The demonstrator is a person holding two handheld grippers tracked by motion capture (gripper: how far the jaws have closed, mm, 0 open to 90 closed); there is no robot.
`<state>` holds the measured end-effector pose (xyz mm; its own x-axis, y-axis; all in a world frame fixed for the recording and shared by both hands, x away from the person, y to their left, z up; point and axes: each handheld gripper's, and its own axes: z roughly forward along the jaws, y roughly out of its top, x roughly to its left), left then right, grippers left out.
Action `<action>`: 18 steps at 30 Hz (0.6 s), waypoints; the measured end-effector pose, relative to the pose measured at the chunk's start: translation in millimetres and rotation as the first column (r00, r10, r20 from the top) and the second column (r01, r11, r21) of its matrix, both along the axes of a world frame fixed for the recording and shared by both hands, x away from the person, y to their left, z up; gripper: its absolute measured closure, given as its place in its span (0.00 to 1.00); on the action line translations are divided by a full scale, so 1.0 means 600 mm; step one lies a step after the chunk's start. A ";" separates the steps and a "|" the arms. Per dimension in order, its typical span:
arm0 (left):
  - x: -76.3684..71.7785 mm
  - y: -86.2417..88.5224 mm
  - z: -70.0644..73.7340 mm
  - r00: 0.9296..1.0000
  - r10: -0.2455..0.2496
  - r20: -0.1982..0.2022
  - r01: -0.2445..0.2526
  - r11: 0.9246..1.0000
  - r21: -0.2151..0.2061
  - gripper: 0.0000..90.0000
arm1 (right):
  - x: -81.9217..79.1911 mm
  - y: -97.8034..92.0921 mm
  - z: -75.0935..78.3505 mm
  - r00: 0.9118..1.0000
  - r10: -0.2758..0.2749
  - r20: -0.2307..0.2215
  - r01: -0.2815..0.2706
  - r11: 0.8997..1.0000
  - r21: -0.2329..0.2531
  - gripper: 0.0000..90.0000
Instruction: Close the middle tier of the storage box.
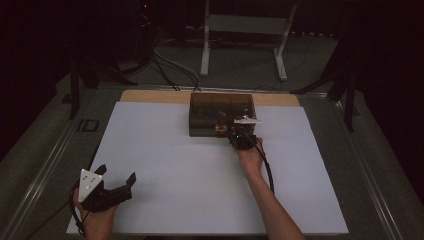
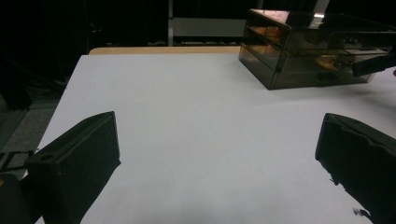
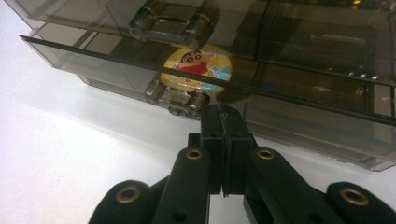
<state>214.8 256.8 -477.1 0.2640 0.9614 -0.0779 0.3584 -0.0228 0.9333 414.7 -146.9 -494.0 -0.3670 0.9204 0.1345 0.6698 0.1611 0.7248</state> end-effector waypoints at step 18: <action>-0.001 0.002 0.000 1.000 0.004 -0.001 -0.004 1.000 -0.003 0.01 | 0.017 0.001 0.004 1.000 -0.016 0.009 0.016 1.000 0.016 1.00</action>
